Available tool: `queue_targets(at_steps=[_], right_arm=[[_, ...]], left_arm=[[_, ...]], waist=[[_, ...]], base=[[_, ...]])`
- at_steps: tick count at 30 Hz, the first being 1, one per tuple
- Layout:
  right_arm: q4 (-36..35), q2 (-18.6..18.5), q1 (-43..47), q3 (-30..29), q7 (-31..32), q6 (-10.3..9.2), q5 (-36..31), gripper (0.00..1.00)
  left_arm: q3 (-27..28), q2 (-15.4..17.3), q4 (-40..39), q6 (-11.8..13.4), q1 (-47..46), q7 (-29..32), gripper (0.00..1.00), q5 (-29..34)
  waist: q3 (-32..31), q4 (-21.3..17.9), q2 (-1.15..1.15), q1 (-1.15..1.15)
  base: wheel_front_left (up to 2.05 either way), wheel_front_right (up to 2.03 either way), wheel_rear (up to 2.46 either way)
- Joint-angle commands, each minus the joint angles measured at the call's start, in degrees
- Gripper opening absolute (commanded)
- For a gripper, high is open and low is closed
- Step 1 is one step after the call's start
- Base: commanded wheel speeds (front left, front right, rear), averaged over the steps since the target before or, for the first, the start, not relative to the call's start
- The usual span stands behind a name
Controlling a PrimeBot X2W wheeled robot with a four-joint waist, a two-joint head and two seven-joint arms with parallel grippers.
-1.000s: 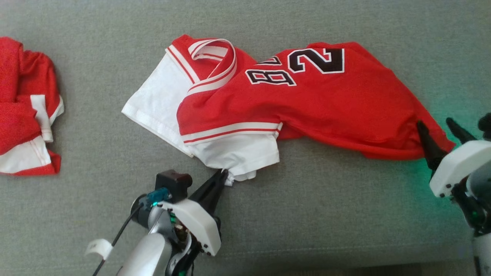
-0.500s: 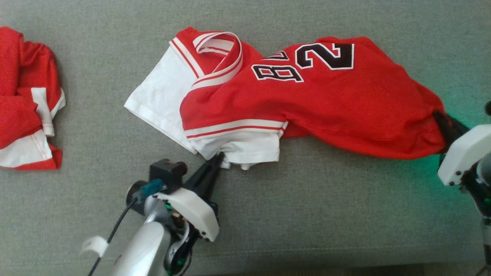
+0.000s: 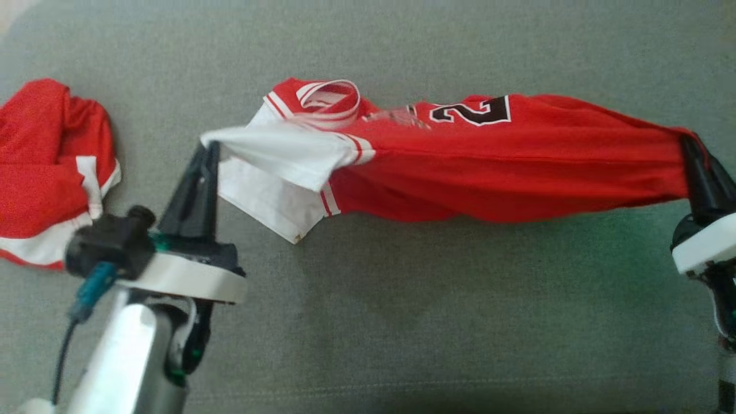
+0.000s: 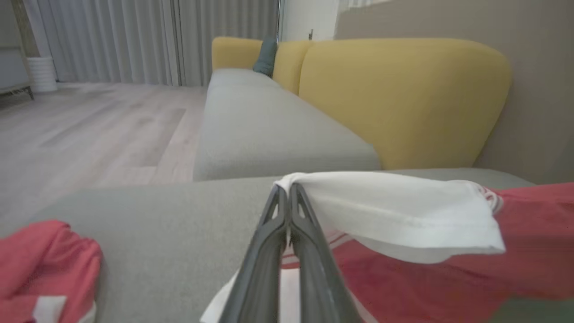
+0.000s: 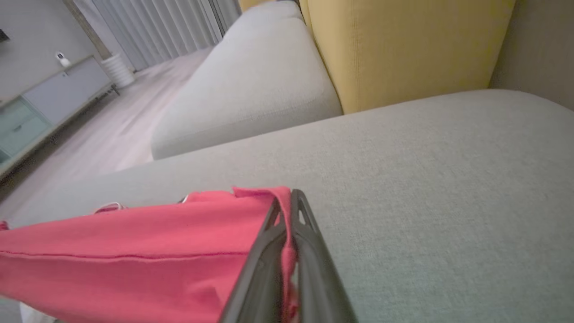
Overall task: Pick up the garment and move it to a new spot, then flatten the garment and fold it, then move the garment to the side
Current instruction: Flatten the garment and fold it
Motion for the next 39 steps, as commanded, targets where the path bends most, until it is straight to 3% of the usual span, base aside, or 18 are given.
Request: queue_targets(at_steps=[1, 7, 16, 21, 29, 34, 39], right_arm=[[-2.9, -0.6, -1.4, 0.7, -0.6, -0.05, 1.3, 0.00], [-6.2, 0.8, -6.2, -0.3, 0.0, -0.05, 9.0, 0.00], [-8.5, 2.0, -21.4, -3.6, 3.2, -0.05, 12.7, 0.00], [-5.2, 2.4, -30.1, -3.4, 5.2, -0.05, 11.7, 0.00], [0.3, 2.9, -34.3, -2.7, 5.1, -0.05, 10.7, 0.00], [6.4, 3.0, -38.3, -0.4, 3.1, -0.05, 8.9, 0.00], [17.2, 3.9, -45.6, 3.4, -2.8, -0.05, 6.9, 0.00]], left_arm=[[2.9, 1.8, -3.3, 0.4, -1.8, -0.6, 0.00, 0.6], [4.8, 5.4, -10.0, 0.5, -7.7, 1.5, 0.00, 2.4], [4.2, 9.0, -11.2, -3.7, -27.4, 8.2, 0.00, 3.5], [3.6, 8.4, -5.4, -5.7, -38.2, 11.3, 0.00, 1.8], [2.3, 6.9, 3.5, -7.3, -44.9, 11.2, 0.00, -0.5], [1.2, 6.1, 12.7, -8.3, -49.0, 8.8, 0.00, -1.6], [0.8, 5.5, 25.6, -8.8, -54.9, 3.6, 0.00, -1.4]], waist=[[-1.5, 0.0, 0.00, 0.00], [-4.7, 0.0, 0.00, 0.00], [-9.5, -0.2, 0.00, 0.00], [-11.8, -0.8, 0.00, 0.00], [-11.6, -0.8, 0.00, 0.00], [-9.2, -1.2, 0.00, 0.00], [-6.7, -2.3, 0.00, 0.00]], base=[[0.00, 0.00, 0.00], [0.00, 0.00, 0.00], [0.00, 0.00, 0.00], [0.00, 0.00, 0.00], [0.00, 0.00, 0.00], [0.00, 0.00, 0.00], [0.00, 0.00, 0.00]])
